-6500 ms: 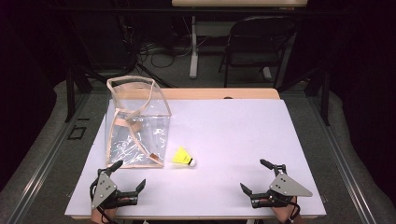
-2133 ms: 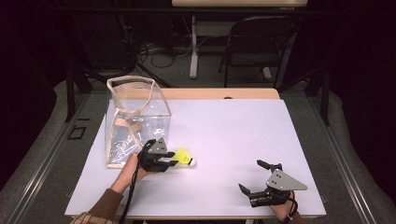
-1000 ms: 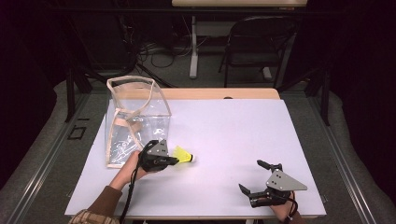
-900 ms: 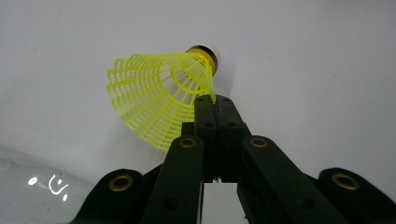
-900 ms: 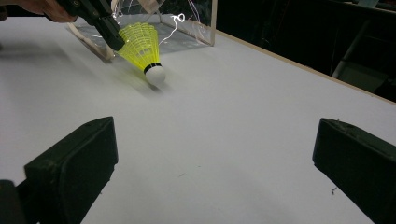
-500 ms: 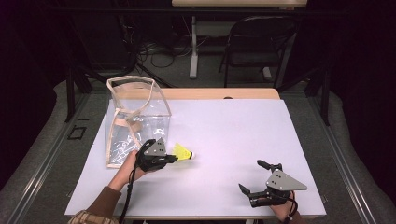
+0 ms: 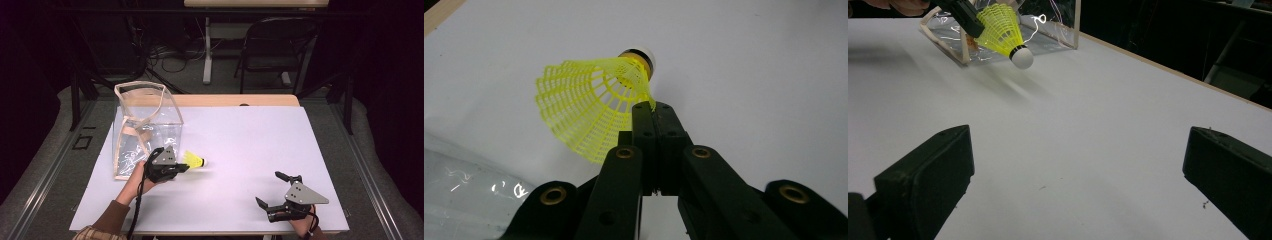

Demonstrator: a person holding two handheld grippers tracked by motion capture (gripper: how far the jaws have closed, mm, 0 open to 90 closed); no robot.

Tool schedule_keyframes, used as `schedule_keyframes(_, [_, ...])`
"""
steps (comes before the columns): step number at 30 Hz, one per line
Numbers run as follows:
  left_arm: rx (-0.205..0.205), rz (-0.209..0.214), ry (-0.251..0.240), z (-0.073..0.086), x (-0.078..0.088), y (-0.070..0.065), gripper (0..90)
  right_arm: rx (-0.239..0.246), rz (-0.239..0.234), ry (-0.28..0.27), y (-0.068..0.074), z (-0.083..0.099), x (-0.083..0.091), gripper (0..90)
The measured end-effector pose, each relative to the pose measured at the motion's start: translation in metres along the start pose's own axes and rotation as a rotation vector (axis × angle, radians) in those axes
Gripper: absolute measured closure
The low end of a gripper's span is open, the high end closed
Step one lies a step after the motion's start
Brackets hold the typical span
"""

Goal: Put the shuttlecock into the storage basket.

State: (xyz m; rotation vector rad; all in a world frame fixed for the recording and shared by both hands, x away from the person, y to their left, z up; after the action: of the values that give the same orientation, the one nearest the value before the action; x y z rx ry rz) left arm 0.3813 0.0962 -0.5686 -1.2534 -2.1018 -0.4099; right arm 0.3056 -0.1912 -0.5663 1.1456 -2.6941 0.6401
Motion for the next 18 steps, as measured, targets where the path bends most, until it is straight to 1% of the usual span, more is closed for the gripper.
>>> schedule_keyframes(4, [0.017, -0.004, -0.021, -0.003, 0.002, 0.001, 89.6, 0.001, 0.0, 0.001, 0.0, 0.0, 0.0, 0.0])
schedule_keyframes(14, [0.032, -0.02, -0.043, -0.01, 0.007, 0.001, 89.6, 0.004, 0.004, 0.004, 0.0, 0.0, 0.0, 0.0])
schedule_keyframes(18, [0.047, -0.031, -0.057, -0.014, 0.01, 0.002, 89.6, 0.004, 0.007, 0.004, 0.0, 0.0, 0.0, 0.0])
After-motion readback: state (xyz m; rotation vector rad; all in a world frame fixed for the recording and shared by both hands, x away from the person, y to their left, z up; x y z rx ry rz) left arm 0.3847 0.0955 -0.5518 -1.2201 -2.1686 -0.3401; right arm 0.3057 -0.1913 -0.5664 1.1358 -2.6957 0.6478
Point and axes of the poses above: each handheld gripper's, and its own axes: x roughly backward along the jaws, z roughly out of its underside, y roughly to its left, the point moved 9 cm from there along -x, roughly forward along the jaws, and after that the axes turned 12 degrees about x, right-handed, at the moved point
